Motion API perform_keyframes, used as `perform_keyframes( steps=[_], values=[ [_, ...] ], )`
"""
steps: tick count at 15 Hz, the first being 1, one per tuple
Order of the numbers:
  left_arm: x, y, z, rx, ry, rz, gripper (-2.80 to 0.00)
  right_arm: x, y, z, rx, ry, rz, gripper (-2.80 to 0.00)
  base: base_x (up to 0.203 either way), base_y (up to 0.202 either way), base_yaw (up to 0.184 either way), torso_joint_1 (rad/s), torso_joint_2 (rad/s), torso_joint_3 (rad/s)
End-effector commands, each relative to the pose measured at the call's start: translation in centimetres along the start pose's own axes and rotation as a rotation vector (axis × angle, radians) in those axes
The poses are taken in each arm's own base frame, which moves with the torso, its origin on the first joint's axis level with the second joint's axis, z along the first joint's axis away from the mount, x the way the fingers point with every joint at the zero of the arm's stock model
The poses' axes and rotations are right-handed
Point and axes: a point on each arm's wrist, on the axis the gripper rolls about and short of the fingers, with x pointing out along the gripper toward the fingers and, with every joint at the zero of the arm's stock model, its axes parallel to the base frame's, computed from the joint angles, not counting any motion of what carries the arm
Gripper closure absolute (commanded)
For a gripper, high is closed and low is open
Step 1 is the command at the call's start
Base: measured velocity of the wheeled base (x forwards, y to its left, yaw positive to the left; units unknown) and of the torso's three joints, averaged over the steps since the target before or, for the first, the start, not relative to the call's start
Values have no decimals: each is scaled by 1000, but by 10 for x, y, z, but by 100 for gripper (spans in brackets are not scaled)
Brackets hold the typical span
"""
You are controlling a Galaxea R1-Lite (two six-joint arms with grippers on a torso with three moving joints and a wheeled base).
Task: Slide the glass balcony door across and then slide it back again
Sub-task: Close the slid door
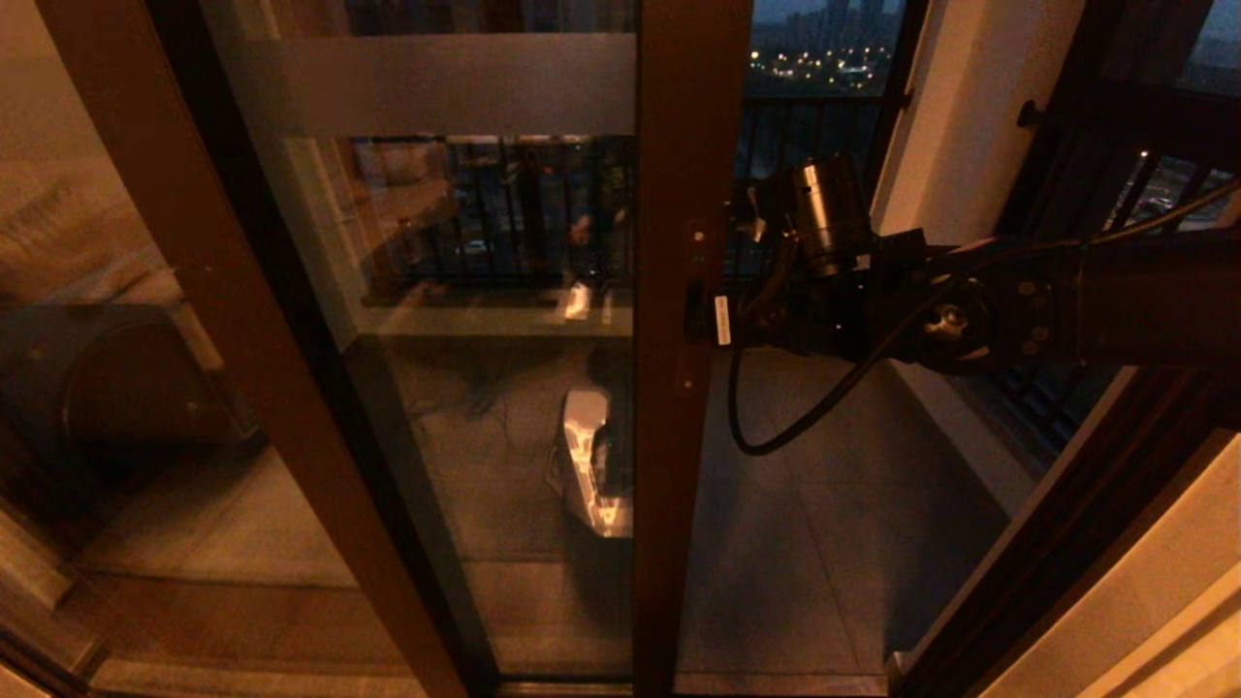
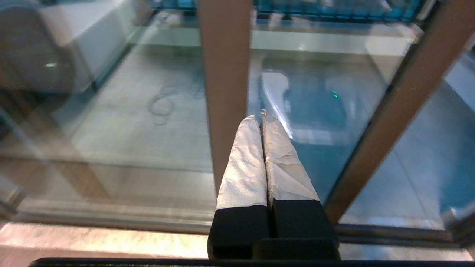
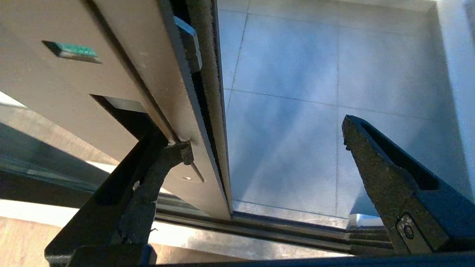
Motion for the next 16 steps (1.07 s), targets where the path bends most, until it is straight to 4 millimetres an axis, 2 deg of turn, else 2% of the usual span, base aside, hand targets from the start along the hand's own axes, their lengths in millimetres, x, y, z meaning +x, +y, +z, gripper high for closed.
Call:
perform_keyframes(
  steps=[1,8,12,16],
  values=[
    [0,0,0,0,2,0,0,4,-7,1,8,-4,-25,-280,0,0,0,0,0,0],
    [0,0,0,0,2,-1,0,-2,-27,7,9,-15,-63,-280,0,0,0,0,0,0],
    [0,0,0,0,2,-1,0,1,-31,5,9,-6,-73,-280,0,0,0,0,0,0],
    [0,0,0,0,2,0,0,6,-45,4,17,2,-105,-280,0,0,0,0,0,0]
  ],
)
